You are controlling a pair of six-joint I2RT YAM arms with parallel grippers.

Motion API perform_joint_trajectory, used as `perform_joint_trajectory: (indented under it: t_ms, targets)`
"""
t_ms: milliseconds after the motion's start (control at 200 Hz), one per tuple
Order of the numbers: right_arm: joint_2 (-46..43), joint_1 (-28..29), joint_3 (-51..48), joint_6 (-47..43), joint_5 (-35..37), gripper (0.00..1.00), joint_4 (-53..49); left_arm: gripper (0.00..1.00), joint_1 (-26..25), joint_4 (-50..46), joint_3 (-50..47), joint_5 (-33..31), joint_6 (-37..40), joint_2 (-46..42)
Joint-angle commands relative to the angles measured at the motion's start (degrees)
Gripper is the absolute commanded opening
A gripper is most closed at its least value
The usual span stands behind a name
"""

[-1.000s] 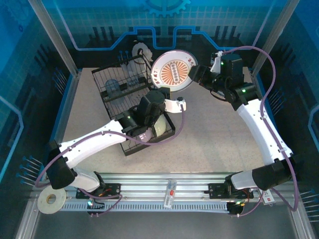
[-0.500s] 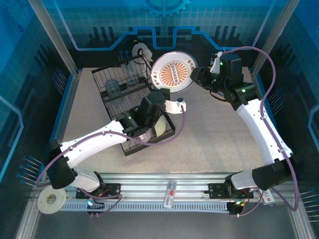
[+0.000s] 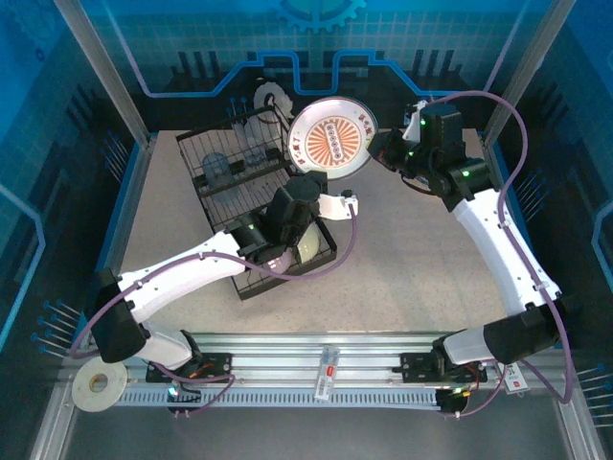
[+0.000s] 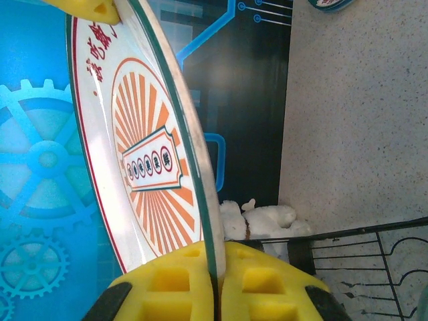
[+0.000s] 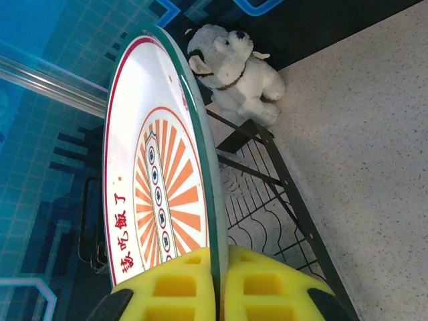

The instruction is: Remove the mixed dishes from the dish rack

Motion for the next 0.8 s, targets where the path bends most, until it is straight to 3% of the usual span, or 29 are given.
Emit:
perform_joint_trajectory:
  t_ms: [0,80,305,525,796]
  targets:
    - [0.6,0.2,1.2,-1.0,-0.9,0.0,-0.2,0.07,-0.3,5.6,0.2,-0.3,-0.6,-0.5]
    - [0.5,-0.9,0.3,-0.3,-1.9,0.0,0.5,0.23,-0.3,6.0,0.2,0.0,-1.0,-0.6]
    - [0.0,-4.2,-0.8,-1.3,-2.2,0.0,1.3,0.99,-0.2,4.8,1.3,1.5,-5.8,-1.8]
    - [-1.0,-12.6,-6.3,1.1,-5.1,0.0,6.0,0.99,0.4,2.3,4.4,4.4,-16.8,-4.4]
    - [-0.1,-24.6,-16.1,3.5,-6.3,0.0,16.6,0.99,6.6,-10.4,11.6,7.3,-40.6,-8.2]
